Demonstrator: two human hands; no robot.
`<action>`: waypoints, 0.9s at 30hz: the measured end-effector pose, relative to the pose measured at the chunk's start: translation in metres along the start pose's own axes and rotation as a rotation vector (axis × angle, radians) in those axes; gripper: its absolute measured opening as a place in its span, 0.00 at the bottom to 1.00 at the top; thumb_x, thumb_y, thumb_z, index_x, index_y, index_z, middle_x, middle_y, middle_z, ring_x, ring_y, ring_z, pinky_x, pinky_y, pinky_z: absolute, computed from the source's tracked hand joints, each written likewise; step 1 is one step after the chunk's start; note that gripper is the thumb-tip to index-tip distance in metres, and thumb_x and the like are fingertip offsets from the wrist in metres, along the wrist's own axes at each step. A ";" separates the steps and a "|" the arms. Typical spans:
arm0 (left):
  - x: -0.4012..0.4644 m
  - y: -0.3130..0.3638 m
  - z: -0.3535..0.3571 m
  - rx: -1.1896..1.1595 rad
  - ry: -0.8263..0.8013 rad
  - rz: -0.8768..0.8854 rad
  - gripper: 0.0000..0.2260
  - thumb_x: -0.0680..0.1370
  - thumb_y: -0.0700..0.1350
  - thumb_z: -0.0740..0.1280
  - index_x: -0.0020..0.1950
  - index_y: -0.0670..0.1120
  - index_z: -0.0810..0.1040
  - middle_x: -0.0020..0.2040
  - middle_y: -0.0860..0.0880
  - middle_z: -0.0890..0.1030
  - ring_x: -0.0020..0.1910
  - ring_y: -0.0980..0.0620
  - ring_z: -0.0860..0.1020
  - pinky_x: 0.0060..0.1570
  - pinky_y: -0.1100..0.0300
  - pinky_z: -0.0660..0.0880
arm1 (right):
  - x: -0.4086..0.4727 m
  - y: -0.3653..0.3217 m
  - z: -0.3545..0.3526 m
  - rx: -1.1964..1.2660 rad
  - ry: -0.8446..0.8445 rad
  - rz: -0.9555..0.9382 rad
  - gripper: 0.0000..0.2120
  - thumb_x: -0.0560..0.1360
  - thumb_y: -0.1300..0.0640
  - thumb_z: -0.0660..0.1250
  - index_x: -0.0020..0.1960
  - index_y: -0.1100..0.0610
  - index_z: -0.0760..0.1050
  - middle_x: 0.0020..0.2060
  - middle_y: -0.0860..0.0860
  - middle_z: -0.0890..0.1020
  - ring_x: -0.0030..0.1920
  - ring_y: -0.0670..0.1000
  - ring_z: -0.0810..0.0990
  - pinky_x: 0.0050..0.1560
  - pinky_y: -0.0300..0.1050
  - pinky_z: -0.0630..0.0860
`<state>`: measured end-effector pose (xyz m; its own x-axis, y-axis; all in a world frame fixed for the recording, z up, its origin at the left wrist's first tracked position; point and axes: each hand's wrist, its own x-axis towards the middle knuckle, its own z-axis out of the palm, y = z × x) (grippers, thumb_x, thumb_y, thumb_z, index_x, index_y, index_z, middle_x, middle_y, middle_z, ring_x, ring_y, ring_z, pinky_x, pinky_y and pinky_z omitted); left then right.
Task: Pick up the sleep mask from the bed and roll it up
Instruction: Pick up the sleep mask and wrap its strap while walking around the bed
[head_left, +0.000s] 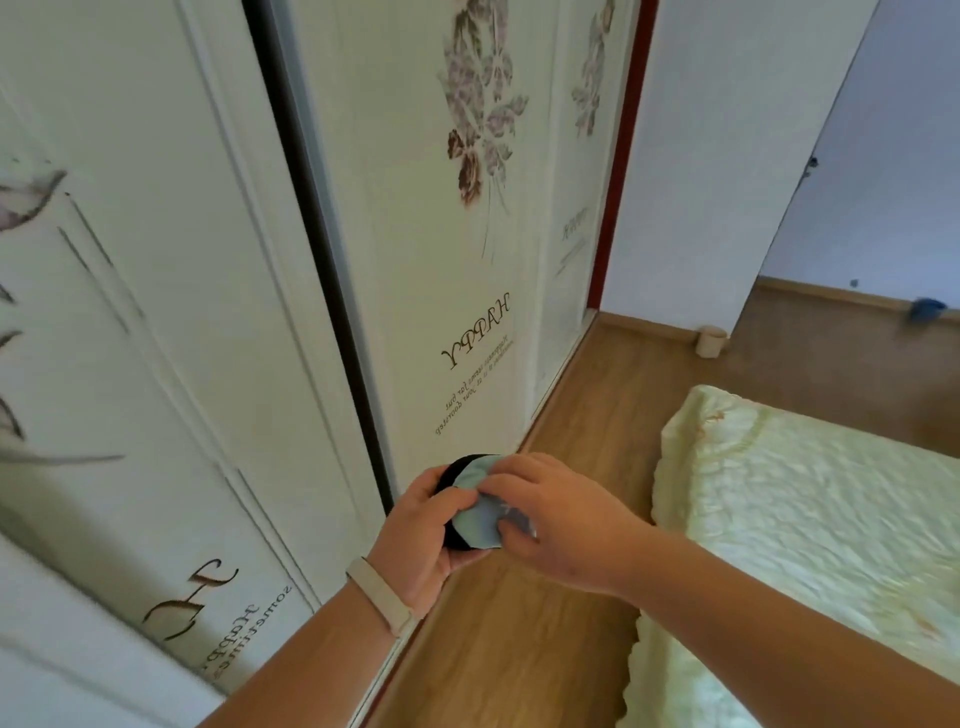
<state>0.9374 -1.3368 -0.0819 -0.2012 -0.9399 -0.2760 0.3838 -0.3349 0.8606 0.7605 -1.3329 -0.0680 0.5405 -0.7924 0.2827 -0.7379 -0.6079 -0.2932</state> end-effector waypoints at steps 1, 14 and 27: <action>0.017 0.002 -0.001 -0.001 -0.019 -0.017 0.11 0.75 0.37 0.66 0.56 0.46 0.80 0.49 0.41 0.85 0.47 0.43 0.83 0.37 0.51 0.81 | 0.008 0.009 0.003 -0.015 -0.002 0.025 0.19 0.76 0.51 0.60 0.66 0.46 0.67 0.62 0.45 0.74 0.62 0.48 0.71 0.61 0.46 0.72; 0.220 0.056 0.002 0.048 -0.381 -0.162 0.10 0.75 0.38 0.66 0.49 0.50 0.84 0.46 0.44 0.86 0.46 0.44 0.84 0.38 0.52 0.81 | 0.119 0.097 -0.005 -0.164 0.082 0.341 0.18 0.75 0.55 0.64 0.64 0.52 0.73 0.60 0.48 0.77 0.60 0.49 0.72 0.61 0.38 0.66; 0.317 0.030 0.127 0.133 -0.540 -0.274 0.11 0.74 0.37 0.68 0.55 0.47 0.82 0.53 0.40 0.83 0.49 0.42 0.83 0.40 0.50 0.80 | 0.085 0.223 -0.050 -0.181 0.128 0.526 0.16 0.75 0.51 0.63 0.63 0.48 0.71 0.58 0.45 0.77 0.58 0.47 0.73 0.55 0.36 0.69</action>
<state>0.7705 -1.6362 -0.0886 -0.7176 -0.6425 -0.2688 0.1449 -0.5152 0.8447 0.6213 -1.5331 -0.0637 0.0370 -0.9668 0.2528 -0.9580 -0.1063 -0.2663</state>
